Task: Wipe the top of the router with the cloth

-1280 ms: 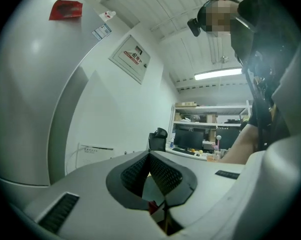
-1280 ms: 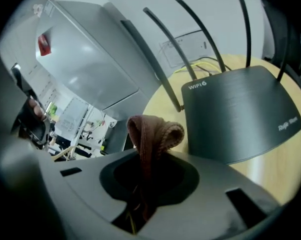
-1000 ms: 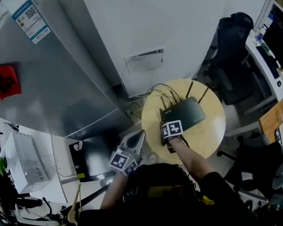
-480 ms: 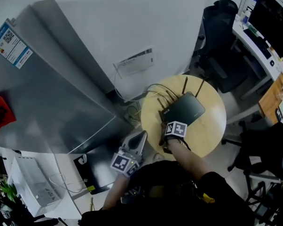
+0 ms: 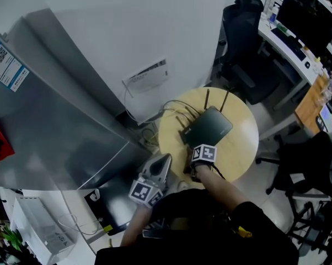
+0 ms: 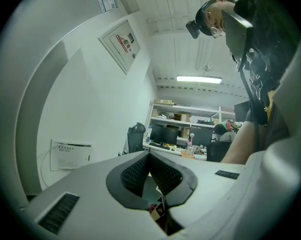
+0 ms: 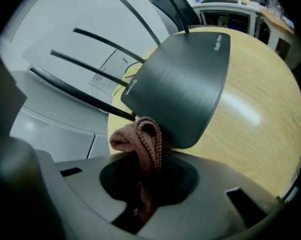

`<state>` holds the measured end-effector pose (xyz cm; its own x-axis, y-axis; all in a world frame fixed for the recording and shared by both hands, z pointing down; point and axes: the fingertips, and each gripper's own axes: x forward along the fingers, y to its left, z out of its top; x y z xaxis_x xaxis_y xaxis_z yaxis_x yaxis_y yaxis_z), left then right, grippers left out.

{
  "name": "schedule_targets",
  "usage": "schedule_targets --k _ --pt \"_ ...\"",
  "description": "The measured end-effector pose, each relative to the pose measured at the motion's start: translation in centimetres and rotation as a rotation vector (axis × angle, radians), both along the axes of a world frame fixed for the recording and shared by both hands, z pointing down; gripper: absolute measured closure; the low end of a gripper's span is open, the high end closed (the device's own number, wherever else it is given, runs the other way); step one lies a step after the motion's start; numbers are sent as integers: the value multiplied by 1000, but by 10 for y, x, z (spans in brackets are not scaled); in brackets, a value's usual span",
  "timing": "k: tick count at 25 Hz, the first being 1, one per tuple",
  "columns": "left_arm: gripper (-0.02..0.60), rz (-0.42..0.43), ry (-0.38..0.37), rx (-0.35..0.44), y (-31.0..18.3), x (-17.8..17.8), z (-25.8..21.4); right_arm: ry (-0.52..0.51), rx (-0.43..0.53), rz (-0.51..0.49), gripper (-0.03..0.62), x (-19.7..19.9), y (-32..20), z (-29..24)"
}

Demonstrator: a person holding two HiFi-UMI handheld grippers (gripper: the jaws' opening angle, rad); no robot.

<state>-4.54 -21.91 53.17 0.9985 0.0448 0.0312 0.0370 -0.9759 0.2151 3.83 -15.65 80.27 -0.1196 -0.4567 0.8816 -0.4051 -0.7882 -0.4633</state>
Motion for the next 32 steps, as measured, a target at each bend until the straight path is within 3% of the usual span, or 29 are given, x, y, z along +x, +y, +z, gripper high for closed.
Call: schedule_targets --k 5,11,15,20,24,32 --pt "584 27 18 -8 8 9 -6 34 -30 -86 533 5 16 2" --pt "584 40 32 -14 13 19 -6 118 -77 -312 533 5 33 2" --pt "584 31 27 -14 22 27 -9 117 -81 -402 533 7 48 3" --pt "584 -22 32 -1 35 42 -11 126 -87 -581 533 16 63 3" --pt "584 -72 27 -5 49 55 -11 191 -100 -753 533 31 75 4" --pt "584 -146 9 14 70 79 -9 238 -72 -962 533 61 82 -2"
